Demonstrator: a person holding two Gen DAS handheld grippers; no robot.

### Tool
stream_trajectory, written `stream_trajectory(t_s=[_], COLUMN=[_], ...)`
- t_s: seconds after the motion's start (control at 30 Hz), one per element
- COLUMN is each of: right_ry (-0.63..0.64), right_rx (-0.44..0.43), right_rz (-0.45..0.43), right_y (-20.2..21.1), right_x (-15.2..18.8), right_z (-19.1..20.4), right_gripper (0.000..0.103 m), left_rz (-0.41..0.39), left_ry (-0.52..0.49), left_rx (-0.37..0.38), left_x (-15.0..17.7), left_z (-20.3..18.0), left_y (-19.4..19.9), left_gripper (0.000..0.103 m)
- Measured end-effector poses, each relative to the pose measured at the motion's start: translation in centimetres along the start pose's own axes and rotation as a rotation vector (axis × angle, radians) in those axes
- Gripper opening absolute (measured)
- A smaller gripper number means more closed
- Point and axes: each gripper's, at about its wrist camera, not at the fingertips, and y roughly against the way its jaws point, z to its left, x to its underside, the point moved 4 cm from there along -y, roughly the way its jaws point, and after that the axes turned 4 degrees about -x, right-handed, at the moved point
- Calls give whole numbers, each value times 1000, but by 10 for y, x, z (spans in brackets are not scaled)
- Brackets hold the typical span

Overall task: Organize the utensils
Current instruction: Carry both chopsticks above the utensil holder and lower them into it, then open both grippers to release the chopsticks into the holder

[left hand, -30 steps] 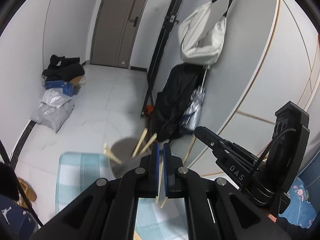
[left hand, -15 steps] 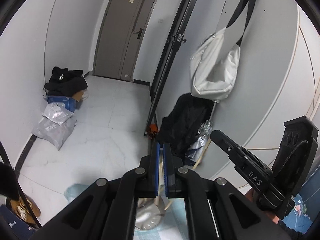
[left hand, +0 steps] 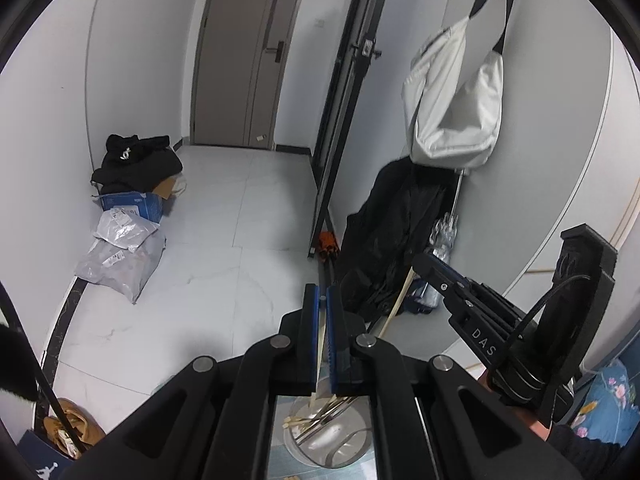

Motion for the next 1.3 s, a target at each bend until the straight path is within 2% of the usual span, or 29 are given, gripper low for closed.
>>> stream_trajectory(t_s=[0.2, 0.5, 0.7, 0.83, 1.03, 1.17, 1.23, 1.3], right_ry=[0, -8, -41, -46, -49, -57, -55, -52], right_rx=[-16, -17, -60, -65, -64, -54, -51, -45], right_rz=[5, 81, 159, 213, 246, 244, 239, 233], right_y=[-1, -3, -10, -15, -7, 8, 17, 25], right_x=[17, 53, 80, 95, 107, 113, 115, 117], right_z=[-2, -5, -6, -3, -2, -1, 0, 1], right_gripper=[6, 6, 7, 7, 8, 9, 9, 10], left_rz=[57, 133, 188, 199, 202, 213, 192, 161], left_ry=[-19, 3, -6, -10, 1, 30, 42, 52], left_rx=[5, 20, 22, 21, 7, -12, -26, -48], left_x=[12, 35, 53, 62, 69, 71, 73, 75], left_z=[4, 7, 1, 2, 6, 9, 10, 11], left_y=[-19, -41, -48, -50, -47, -43, -36, -28], left_gripper=[0, 0, 1, 1, 1, 9, 20, 39])
